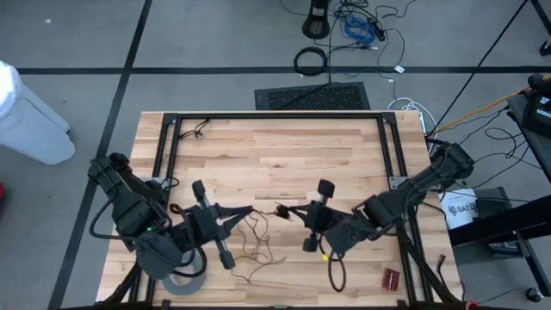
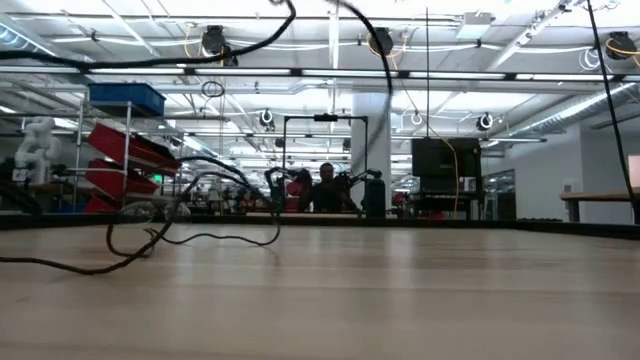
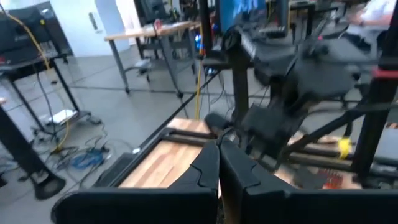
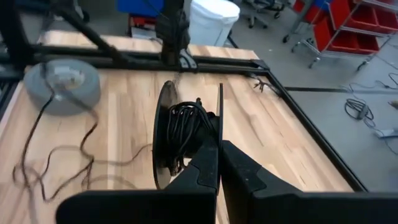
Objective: Coil cords
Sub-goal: Coil the black wire onto the spool
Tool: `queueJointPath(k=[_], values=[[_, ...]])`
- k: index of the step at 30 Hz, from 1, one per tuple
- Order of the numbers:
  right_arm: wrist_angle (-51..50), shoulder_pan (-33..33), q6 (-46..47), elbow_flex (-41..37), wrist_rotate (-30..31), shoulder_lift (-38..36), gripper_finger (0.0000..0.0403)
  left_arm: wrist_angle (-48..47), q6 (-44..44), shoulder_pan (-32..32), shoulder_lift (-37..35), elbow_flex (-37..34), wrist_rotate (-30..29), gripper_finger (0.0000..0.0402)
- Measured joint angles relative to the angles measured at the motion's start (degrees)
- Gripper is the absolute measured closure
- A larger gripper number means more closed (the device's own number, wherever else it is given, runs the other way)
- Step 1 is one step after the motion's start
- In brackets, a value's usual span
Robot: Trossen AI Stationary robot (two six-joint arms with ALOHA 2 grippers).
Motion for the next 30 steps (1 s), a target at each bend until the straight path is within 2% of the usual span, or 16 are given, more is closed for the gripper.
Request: queueJointPath(k=[10, 14, 22, 30], values=[[11.3, -3.2, -4.8, 0.0, -0.5, 2.7, 0.0403, 7.3, 1.5, 4.4, 4.1, 0.0, 9.1, 0.0400], [12.1, -3.8, -5.4, 0.0, -0.9, 2.9, 0.0403, 9.3, 1.5, 5.7, 6.5, 0.0, 12.2, 0.0400], [14.8, -3.8, -9.0, 0.0, -1.2, 2.6, 0.0403, 10.5, 1.1, 5.9, 11.3, 0.0, 12.4, 0.0400], [17.9, -3.8, -11.0, 0.0, -5.6, 2.1, 0.0403, 10.2, 1.0, 5.7, 15.2, 0.0, 11.9, 0.0400]])
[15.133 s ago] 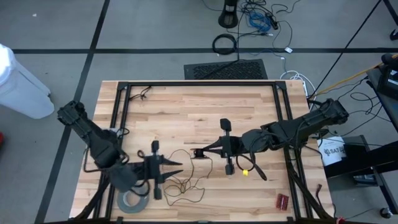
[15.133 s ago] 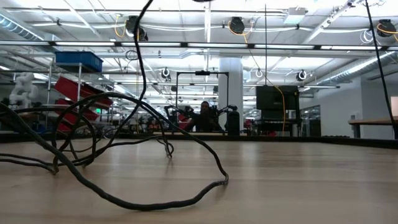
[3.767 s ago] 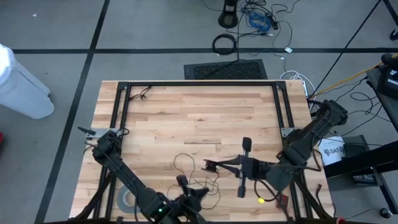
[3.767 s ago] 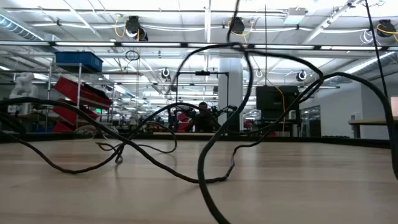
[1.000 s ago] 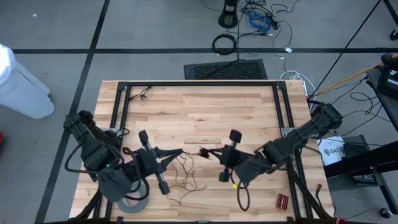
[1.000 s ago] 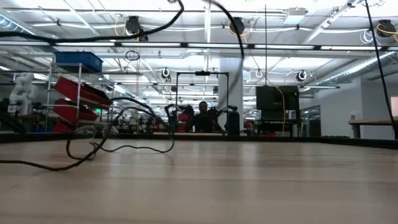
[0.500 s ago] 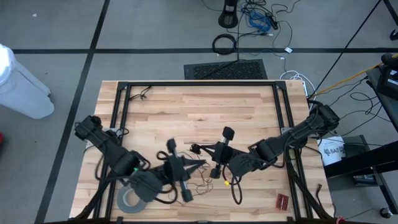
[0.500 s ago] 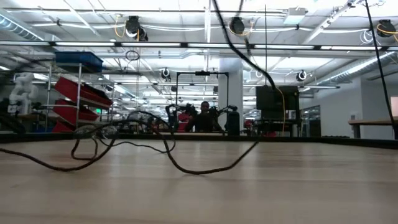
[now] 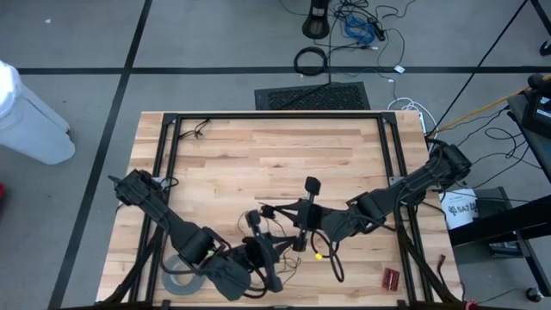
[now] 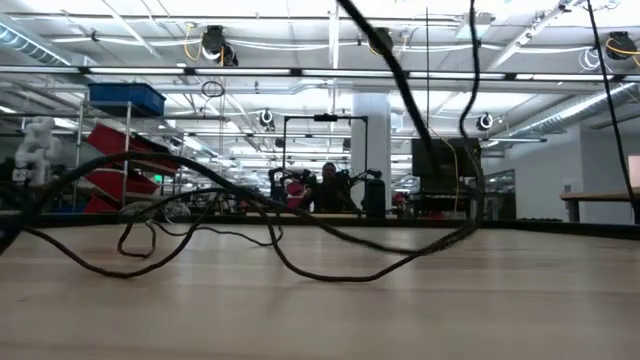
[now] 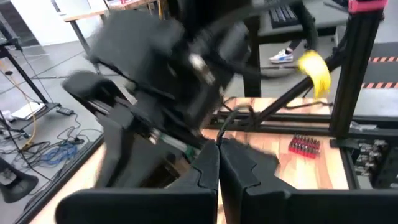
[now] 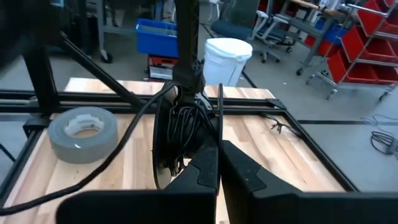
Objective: Coil cords
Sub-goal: Coil the black wire onto the spool
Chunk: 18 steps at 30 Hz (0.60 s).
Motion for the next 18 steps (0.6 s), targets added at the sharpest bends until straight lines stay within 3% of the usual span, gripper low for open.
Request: queueJointPath(k=[12, 18], values=[[-0.2, 2.3, 0.3, 0.2, -1.4, -3.2, 0.0403, -1.2, -0.7, -1.9, 4.5, -0.2, 0.0, 0.0400], [-0.9, 4.2, 0.1, 0.1, -1.2, -4.9, 0.0403, -0.5, -1.5, -3.5, 4.1, 0.0, -3.3, 0.0400]])
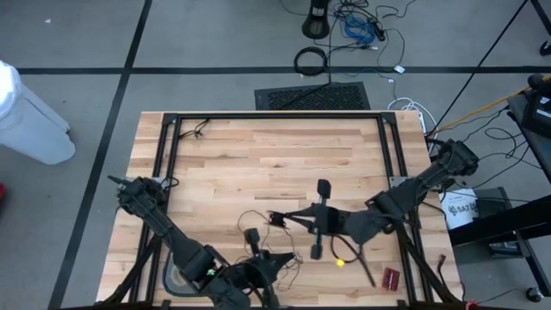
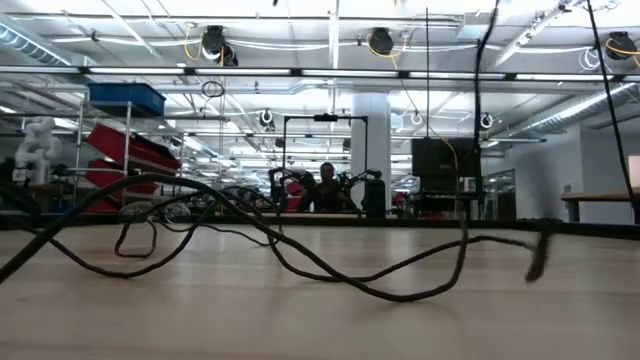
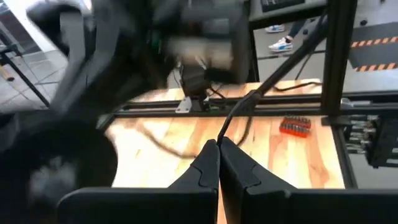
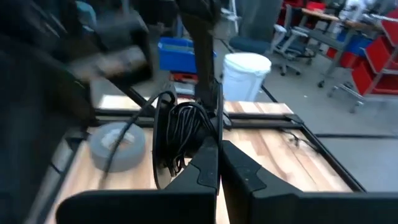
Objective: Coil cords
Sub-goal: Coil the black wire onto the spool
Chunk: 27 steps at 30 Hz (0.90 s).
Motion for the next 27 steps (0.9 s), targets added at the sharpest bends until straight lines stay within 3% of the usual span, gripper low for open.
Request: queueJointPath(k=[12, 27], values=[[0.1, 2.4, -0.6, 0.0, -1.7, -1.2, 0.0403, -1.6, -3.7, 2.0, 0.3, -2.5, -0.1, 0.0400], [-4.1, 7.2, 0.9, 0.0, -1.2, -4.9, 0.0403, -27.3, -22.2, 1.6, 0.3, -4.6, -2.1, 0.0400]])
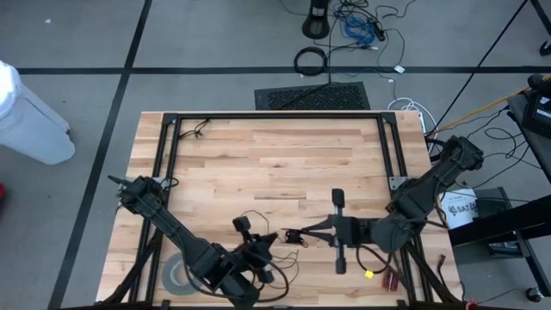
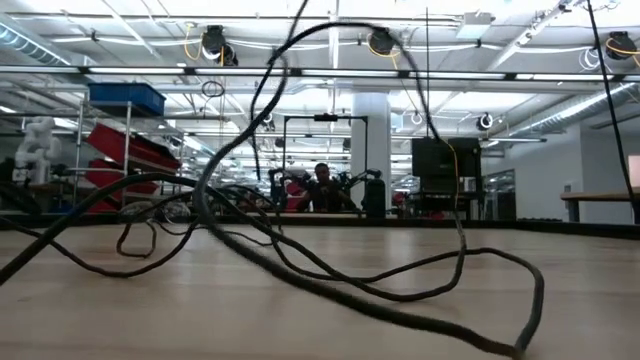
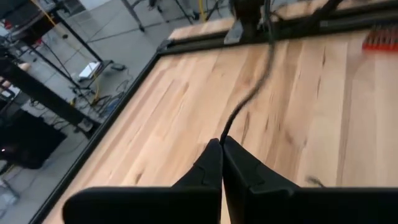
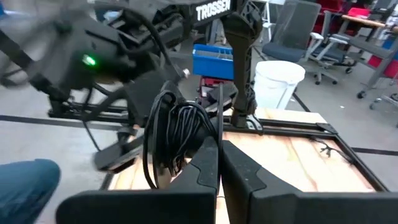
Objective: Coil cords
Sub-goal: Coil the black wire onto the spool
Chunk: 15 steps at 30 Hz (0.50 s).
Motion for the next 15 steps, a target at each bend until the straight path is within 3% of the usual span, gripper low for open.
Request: queueJointPath(k=[9, 15], values=[[-0.4, 1.1, 0.0, 0.0, 0.5, -1.9, 0.0403, -17.9, -14.5, -2.6, 0.0, 0.0, 2.9, 0.0400], [-0.5, 1.1, -0.6, 0.0, 0.2, -1.9, 0.0403, -23.5, -16.9, -3.6, 0.0, 0.0, 3.5, 0.0400]])
